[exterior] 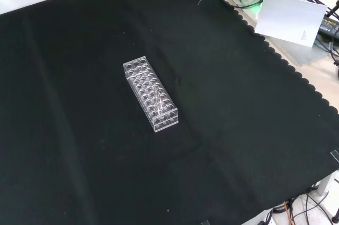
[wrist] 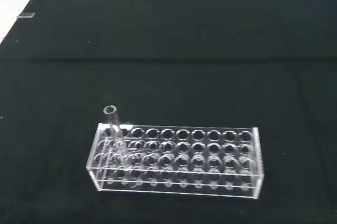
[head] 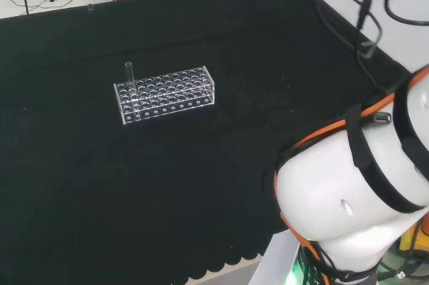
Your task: Pick up the test tube.
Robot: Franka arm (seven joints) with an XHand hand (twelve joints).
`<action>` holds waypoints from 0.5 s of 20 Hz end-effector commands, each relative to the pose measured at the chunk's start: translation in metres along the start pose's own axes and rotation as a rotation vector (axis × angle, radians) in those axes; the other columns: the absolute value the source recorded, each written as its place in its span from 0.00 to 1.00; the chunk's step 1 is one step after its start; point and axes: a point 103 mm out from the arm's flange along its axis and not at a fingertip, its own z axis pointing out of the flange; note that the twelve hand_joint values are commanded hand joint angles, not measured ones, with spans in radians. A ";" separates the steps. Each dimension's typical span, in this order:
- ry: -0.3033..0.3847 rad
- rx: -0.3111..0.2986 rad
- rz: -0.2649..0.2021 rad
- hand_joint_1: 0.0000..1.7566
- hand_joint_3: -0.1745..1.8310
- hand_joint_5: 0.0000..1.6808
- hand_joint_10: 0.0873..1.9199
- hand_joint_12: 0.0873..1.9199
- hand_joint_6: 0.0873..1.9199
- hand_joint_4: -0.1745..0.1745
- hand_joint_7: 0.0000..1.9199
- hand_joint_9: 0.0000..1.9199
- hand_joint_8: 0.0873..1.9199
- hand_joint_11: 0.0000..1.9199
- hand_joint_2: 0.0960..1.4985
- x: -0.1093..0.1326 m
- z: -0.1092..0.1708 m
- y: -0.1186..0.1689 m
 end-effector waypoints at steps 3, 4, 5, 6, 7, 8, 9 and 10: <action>0.041 0.094 -0.147 0.45 0.39 0.17 0.51 0.79 0.06 0.16 0.07 0.09 0.47 0.00 0.41 0.038 0.030 0.084; 0.037 0.106 -0.151 0.45 0.39 0.17 0.51 0.79 0.06 0.16 0.08 0.09 0.47 0.01 0.41 0.039 0.035 0.089; 0.033 0.119 -0.155 0.45 0.39 0.17 0.51 0.79 0.06 0.15 0.08 0.09 0.48 0.01 0.41 0.041 0.041 0.094; 0.030 0.131 -0.159 0.45 0.39 0.17 0.51 0.79 0.06 0.15 0.08 0.09 0.48 0.01 0.41 0.042 0.046 0.099; 0.026 0.146 -0.161 0.45 0.39 0.17 0.51 0.80 0.06 0.15 0.08 0.09 0.48 0.01 0.41 0.043 0.052 0.104; 0.024 0.160 -0.165 0.46 0.39 0.17 0.51 0.80 0.06 0.15 0.08 0.09 0.48 0.01 0.41 0.045 0.058 0.108; 0.024 0.172 -0.166 0.46 0.39 0.18 0.51 0.80 0.06 0.15 0.08 0.10 0.48 0.01 0.41 0.046 0.064 0.111; 0.023 0.184 -0.168 0.46 0.39 0.18 0.51 0.80 0.06 0.14 0.08 0.10 0.48 0.01 0.41 0.047 0.070 0.115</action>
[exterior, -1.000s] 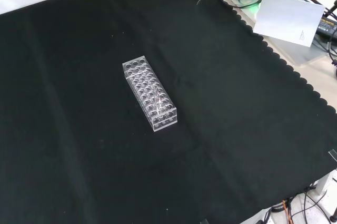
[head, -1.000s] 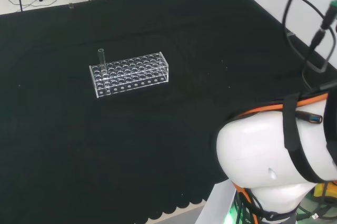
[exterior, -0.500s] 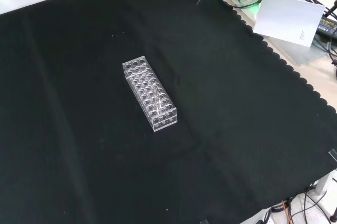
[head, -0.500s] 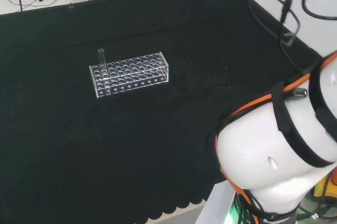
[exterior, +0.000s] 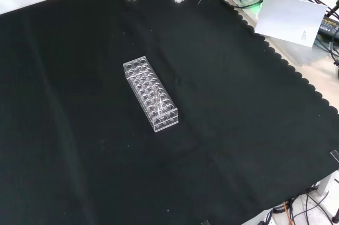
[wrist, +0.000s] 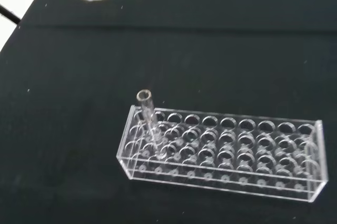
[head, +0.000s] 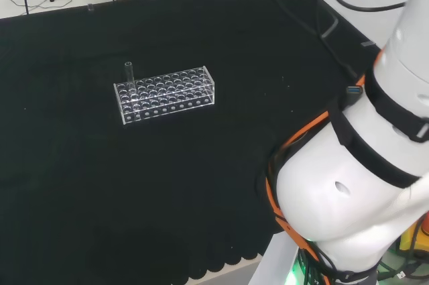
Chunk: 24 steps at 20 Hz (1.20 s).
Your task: Pick up the test tube.
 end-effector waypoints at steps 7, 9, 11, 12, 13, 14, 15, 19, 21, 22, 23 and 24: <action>-0.007 0.140 -0.065 0.48 0.39 0.19 0.51 0.79 0.07 0.13 0.11 0.12 0.48 0.02 0.41 0.021 0.063 0.074; -0.008 0.164 -0.062 0.48 0.39 0.20 0.51 0.79 0.07 0.13 0.12 0.12 0.48 0.03 0.40 0.022 0.076 0.084; -0.011 0.186 -0.061 0.49 0.39 0.21 0.50 0.79 0.08 0.13 0.12 0.13 0.48 0.03 0.40 0.023 0.086 0.092; -0.013 0.195 -0.062 0.49 0.40 0.21 0.50 0.79 0.08 0.13 0.13 0.13 0.48 0.03 0.40 0.024 0.091 0.097; -0.014 0.202 -0.063 0.49 0.40 0.21 0.50 0.79 0.08 0.13 0.13 0.13 0.48 0.04 0.40 0.025 0.094 0.100; -0.016 0.208 -0.064 0.50 0.40 0.21 0.50 0.79 0.08 0.13 0.13 0.14 0.48 0.04 0.40 0.026 0.096 0.103; -0.018 0.214 -0.065 0.50 0.40 0.21 0.50 0.79 0.08 0.13 0.13 0.14 0.48 0.04 0.40 0.027 0.099 0.107; -0.038 0.243 -0.075 0.50 0.40 0.21 0.50 0.78 0.09 0.12 0.14 0.14 0.48 0.04 0.40 0.028 0.110 0.121; -0.054 0.258 -0.078 0.50 0.40 0.21 0.50 0.78 0.09 0.12 0.14 0.14 0.48 0.04 0.40 0.028 0.116 0.126; -0.061 0.266 -0.077 0.50 0.40 0.21 0.50 0.78 0.09 0.12 0.14 0.14 0.48 0.04 0.40 0.028 0.119 0.128; -0.067 0.273 -0.076 0.50 0.40 0.21 0.50 0.78 0.09 0.12 0.14 0.14 0.48 0.04 0.40 0.027 0.122 0.129; -0.072 0.281 -0.076 0.50 0.40 0.21 0.50 0.78 0.09 0.12 0.14 0.14 0.48 0.04 0.40 0.026 0.125 0.130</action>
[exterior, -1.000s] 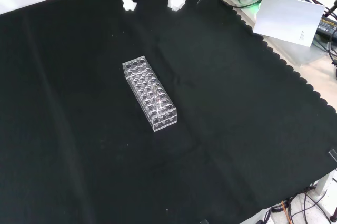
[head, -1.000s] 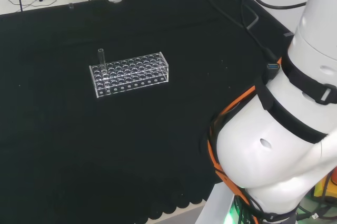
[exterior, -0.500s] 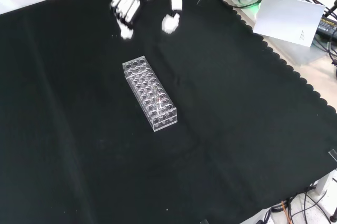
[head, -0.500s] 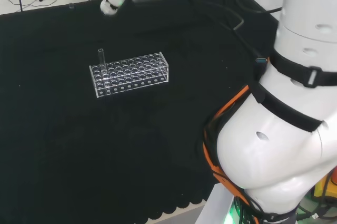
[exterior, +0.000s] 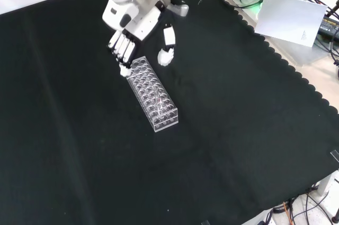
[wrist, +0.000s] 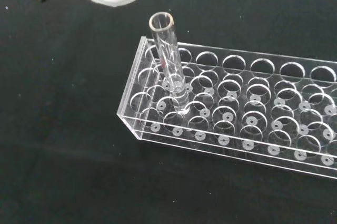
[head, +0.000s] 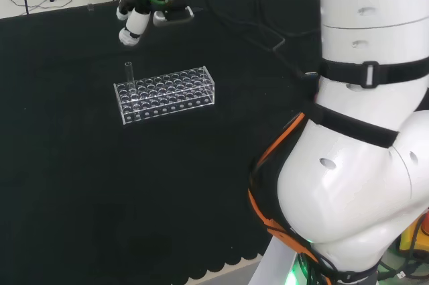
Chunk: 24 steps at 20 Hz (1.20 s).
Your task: Pick up the test tube.
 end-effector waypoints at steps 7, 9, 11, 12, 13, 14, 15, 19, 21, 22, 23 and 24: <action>-0.062 0.104 -0.008 0.50 0.40 0.22 0.50 0.78 0.10 0.12 0.15 0.14 0.48 0.04 0.40 0.001 0.037 0.016; -0.055 0.109 -0.013 0.50 0.41 0.22 0.49 0.78 0.12 0.12 0.16 0.15 0.48 0.04 0.40 0.004 0.041 0.013; -0.046 0.114 -0.019 0.50 0.41 0.21 0.49 0.78 0.13 0.11 0.16 0.15 0.48 0.04 0.40 0.007 0.045 0.011; -0.042 0.116 -0.022 0.50 0.41 0.21 0.49 0.78 0.13 0.11 0.17 0.15 0.48 0.04 0.40 0.009 0.047 0.010; -0.038 0.120 -0.025 0.50 0.41 0.21 0.49 0.78 0.13 0.11 0.17 0.15 0.48 0.04 0.40 0.011 0.050 0.009; -0.035 0.125 -0.028 0.50 0.41 0.21 0.49 0.78 0.13 0.11 0.17 0.15 0.48 0.04 0.40 0.013 0.052 0.009; -0.032 0.130 -0.030 0.50 0.41 0.21 0.49 0.78 0.13 0.11 0.17 0.15 0.48 0.04 0.40 0.015 0.055 0.009; -0.035 0.155 -0.034 0.50 0.41 0.21 0.49 0.78 0.14 0.11 0.18 0.16 0.48 0.05 0.40 0.020 0.066 0.014; -0.047 0.167 -0.034 0.50 0.41 0.22 0.49 0.78 0.15 0.10 0.19 0.16 0.48 0.05 0.40 0.021 0.071 0.018; -0.053 0.174 -0.033 0.50 0.41 0.21 0.49 0.78 0.15 0.10 0.20 0.17 0.48 0.05 0.40 0.021 0.073 0.020; -0.058 0.180 -0.030 0.51 0.41 0.21 0.49 0.78 0.16 0.10 0.20 0.17 0.48 0.05 0.40 0.021 0.075 0.023; -0.065 0.185 -0.028 0.51 0.41 0.21 0.49 0.78 0.17 0.10 0.21 0.17 0.48 0.05 0.40 0.020 0.076 0.025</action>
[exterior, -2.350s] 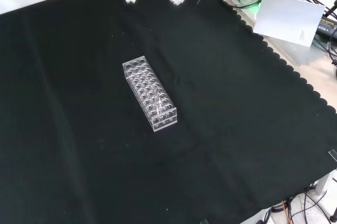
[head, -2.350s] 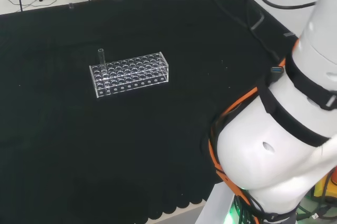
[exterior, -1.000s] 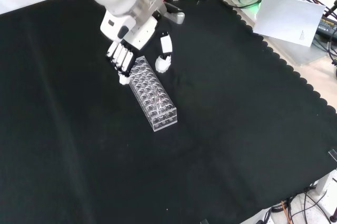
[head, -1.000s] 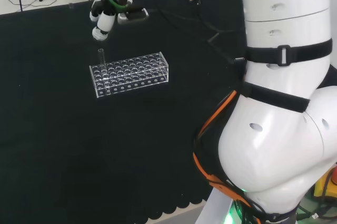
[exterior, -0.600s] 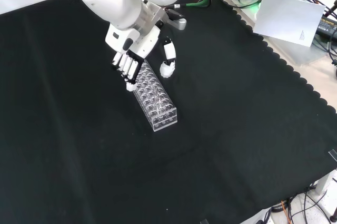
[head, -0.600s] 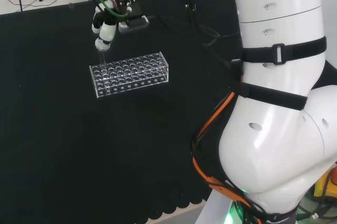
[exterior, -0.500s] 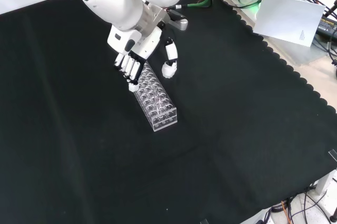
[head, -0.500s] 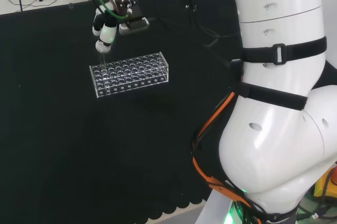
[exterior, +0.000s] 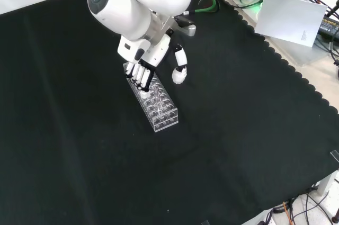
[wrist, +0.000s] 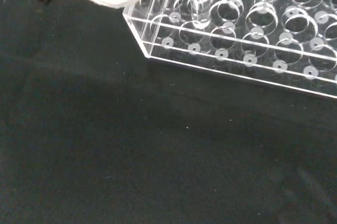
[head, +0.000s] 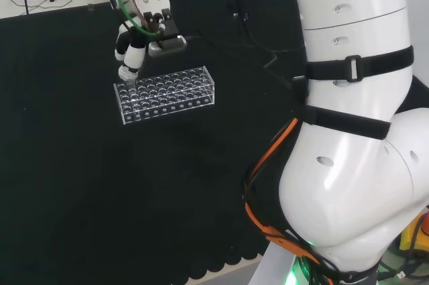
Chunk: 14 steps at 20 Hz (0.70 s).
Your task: Pick up the test tube.
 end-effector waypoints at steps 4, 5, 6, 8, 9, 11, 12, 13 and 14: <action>-0.042 0.035 0.018 0.51 0.42 0.21 0.48 0.77 0.23 0.08 0.24 0.19 0.47 0.07 0.40 -0.003 0.008 0.018; -0.045 0.031 0.023 0.52 0.42 0.21 0.48 0.77 0.25 0.07 0.24 0.20 0.47 0.07 0.40 -0.004 0.008 0.019; -0.048 0.024 0.027 0.52 0.42 0.21 0.48 0.77 0.27 0.06 0.26 0.20 0.47 0.07 0.40 -0.005 0.007 0.019; -0.051 0.014 0.033 0.53 0.42 0.23 0.47 0.76 0.32 0.03 0.30 0.23 0.47 0.09 0.40 -0.005 0.005 0.021; -0.053 0.009 0.036 0.53 0.42 0.24 0.47 0.76 0.35 0.02 0.32 0.24 0.47 0.09 0.40 -0.005 0.004 0.022; -0.060 -0.001 0.041 0.54 0.42 0.25 0.45 0.76 0.39 0.00 0.35 0.28 0.47 0.11 0.40 -0.003 0.001 0.023; -0.064 -0.003 0.042 0.54 0.42 0.26 0.45 0.75 0.40 0.00 0.37 0.29 0.47 0.12 0.40 -0.002 0.000 0.024; -0.068 -0.006 0.043 0.55 0.43 0.27 0.44 0.75 0.41 0.00 0.38 0.31 0.46 0.13 0.39 -0.001 0.000 0.024; -0.064 -0.007 0.044 0.55 0.43 0.28 0.44 0.75 0.42 0.00 0.40 0.33 0.46 0.14 0.39 0.000 -0.001 0.025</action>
